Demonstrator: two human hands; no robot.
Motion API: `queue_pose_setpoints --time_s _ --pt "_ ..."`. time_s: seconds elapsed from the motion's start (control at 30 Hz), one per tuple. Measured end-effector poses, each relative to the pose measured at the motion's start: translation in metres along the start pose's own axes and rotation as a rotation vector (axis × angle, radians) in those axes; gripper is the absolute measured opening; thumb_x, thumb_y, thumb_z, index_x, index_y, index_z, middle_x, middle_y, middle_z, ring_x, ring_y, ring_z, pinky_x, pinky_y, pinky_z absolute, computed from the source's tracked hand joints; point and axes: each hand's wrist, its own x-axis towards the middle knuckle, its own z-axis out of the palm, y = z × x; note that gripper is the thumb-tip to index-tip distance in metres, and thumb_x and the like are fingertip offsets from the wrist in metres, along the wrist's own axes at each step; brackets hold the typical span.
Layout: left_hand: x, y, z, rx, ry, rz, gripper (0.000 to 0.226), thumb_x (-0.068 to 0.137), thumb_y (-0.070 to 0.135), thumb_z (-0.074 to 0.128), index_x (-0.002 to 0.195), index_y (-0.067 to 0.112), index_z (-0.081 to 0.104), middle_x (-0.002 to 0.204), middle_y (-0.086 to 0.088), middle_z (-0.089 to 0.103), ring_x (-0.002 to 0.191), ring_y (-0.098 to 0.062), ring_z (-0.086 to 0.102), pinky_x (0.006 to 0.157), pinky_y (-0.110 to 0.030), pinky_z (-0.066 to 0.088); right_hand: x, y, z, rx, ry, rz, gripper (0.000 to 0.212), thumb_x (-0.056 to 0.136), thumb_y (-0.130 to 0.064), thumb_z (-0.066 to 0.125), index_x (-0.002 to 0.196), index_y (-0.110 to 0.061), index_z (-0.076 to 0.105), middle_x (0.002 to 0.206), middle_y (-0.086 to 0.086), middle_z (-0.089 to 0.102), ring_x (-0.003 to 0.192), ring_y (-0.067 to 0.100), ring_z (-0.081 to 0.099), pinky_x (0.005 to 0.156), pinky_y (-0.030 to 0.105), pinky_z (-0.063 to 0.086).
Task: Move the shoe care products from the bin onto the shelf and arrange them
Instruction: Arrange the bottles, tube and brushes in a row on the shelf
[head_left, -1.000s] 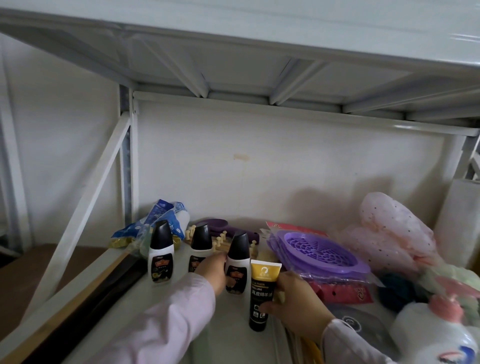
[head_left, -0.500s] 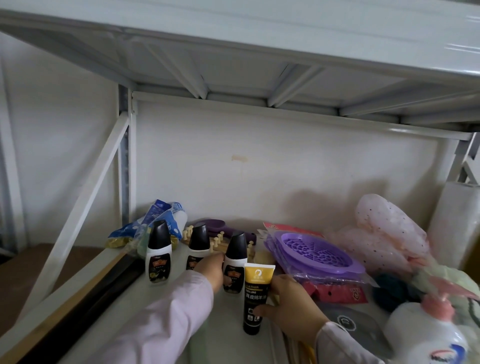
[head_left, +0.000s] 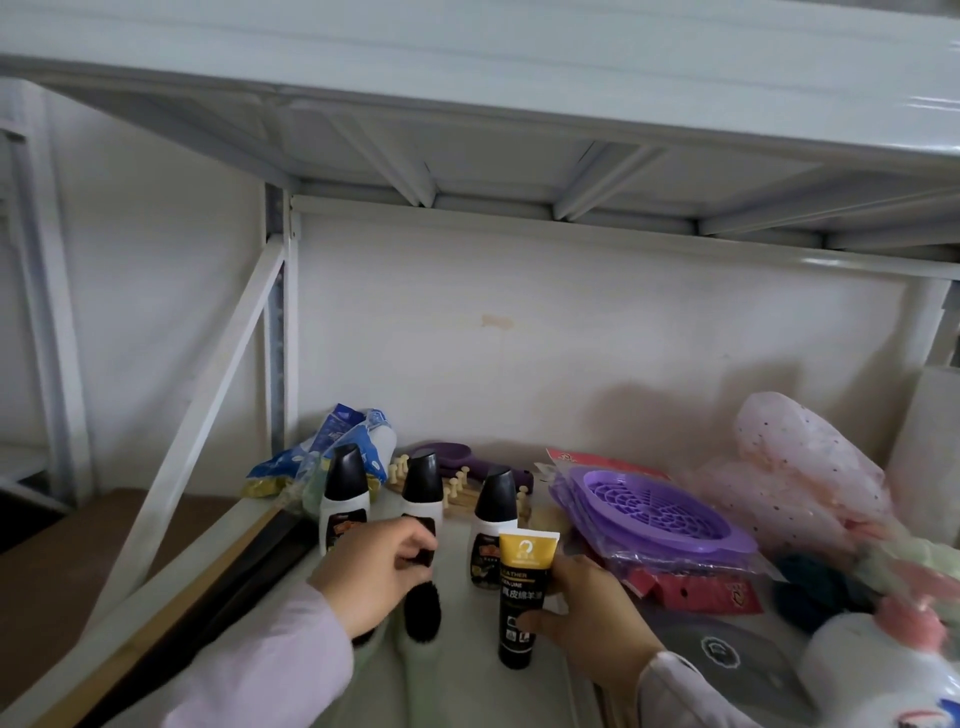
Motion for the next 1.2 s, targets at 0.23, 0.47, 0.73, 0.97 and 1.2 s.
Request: queue_pose_setpoints --time_s 0.23,0.47,0.73,0.97,1.2 --pt "-0.028 -0.022 -0.011 0.083 0.067 -0.007 0.027 0.076 0.035 0.072 0.087 0.045 0.049 0.101 0.018 0.058 0.102 -0.002 0.057 0.088 -0.018 0.044 -0.003 -0.006 0.005 0.010 0.020 0.035 0.031 0.070 -0.029 0.073 0.093 -0.040 0.056 0.104 -0.005 0.063 0.095 0.008 0.060 0.087 0.023 0.047" --pt "-0.033 -0.038 -0.008 0.173 0.072 -0.032 0.036 0.072 0.044 0.072 0.103 0.036 0.054 0.116 0.010 0.055 0.111 -0.007 0.051 0.093 -0.018 0.039 -0.009 -0.007 0.009 0.066 0.076 0.075 0.032 0.077 -0.020 0.070 0.108 -0.025 0.062 0.105 -0.009 0.070 0.097 0.007 0.061 0.088 0.024 0.047" --pt "-0.033 -0.040 0.000 0.159 0.053 -0.060 0.033 0.079 0.040 0.067 0.108 0.029 0.057 0.109 0.009 0.055 0.106 -0.008 0.055 0.091 -0.018 0.042 -0.014 -0.003 0.003 0.054 0.083 0.061 0.034 0.077 -0.014 0.068 0.109 -0.024 0.060 0.108 -0.009 0.070 0.103 0.007 0.062 0.089 0.026 0.048" --pt "-0.035 -0.037 0.002 0.140 0.053 -0.094 0.042 0.074 0.049 0.068 0.109 0.030 0.055 0.116 0.007 0.059 0.108 -0.009 0.056 0.092 -0.020 0.043 -0.021 -0.006 0.000 0.101 0.098 0.055 0.041 0.078 -0.015 0.068 0.116 -0.027 0.058 0.109 -0.015 0.066 0.106 0.005 0.060 0.087 0.019 0.042" --pt "-0.038 -0.039 -0.004 0.224 -0.045 -0.172 0.060 0.071 0.045 0.069 0.124 0.031 0.044 0.124 0.004 0.057 0.111 -0.013 0.056 0.094 -0.024 0.045 -0.035 -0.025 -0.004 0.021 0.645 -0.069 0.035 0.067 -0.007 0.078 0.096 -0.020 0.063 0.086 -0.009 0.061 0.084 0.019 0.059 0.078 0.034 0.050"
